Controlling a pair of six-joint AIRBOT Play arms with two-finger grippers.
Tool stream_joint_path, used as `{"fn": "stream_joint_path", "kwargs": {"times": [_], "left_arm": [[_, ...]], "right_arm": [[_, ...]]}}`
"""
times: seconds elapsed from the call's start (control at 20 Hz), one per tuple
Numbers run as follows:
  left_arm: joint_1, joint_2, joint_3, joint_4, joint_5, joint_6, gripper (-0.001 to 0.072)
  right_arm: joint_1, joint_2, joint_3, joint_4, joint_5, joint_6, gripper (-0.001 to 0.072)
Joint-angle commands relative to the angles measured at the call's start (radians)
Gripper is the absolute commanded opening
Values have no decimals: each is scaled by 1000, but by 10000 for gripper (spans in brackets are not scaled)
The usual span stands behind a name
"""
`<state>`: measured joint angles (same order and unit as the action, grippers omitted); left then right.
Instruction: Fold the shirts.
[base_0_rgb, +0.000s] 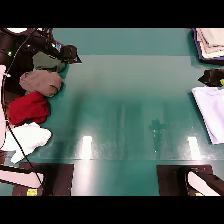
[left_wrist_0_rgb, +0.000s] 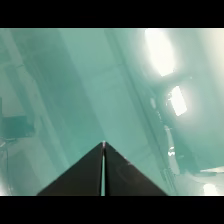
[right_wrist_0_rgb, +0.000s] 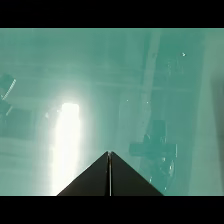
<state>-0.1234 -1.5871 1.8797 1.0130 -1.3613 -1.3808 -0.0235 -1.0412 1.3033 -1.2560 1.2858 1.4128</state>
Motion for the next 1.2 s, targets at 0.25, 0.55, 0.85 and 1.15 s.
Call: {"fn": "stream_joint_path", "kwargs": {"times": [0.25,0.55,0.85,1.15], "left_arm": [[2,0,0,58,131,0,379],[21,-70,0,735,430,-209,711],[145,-308,0,732,541,-212,712],[164,-421,6,734,706,-209,710]], "right_arm": [[1,0,0,0,1,0,21],[1,0,0,8,9,1,21],[1,0,-1,8,25,2,21],[50,0,-1,7,56,9,21]]}}
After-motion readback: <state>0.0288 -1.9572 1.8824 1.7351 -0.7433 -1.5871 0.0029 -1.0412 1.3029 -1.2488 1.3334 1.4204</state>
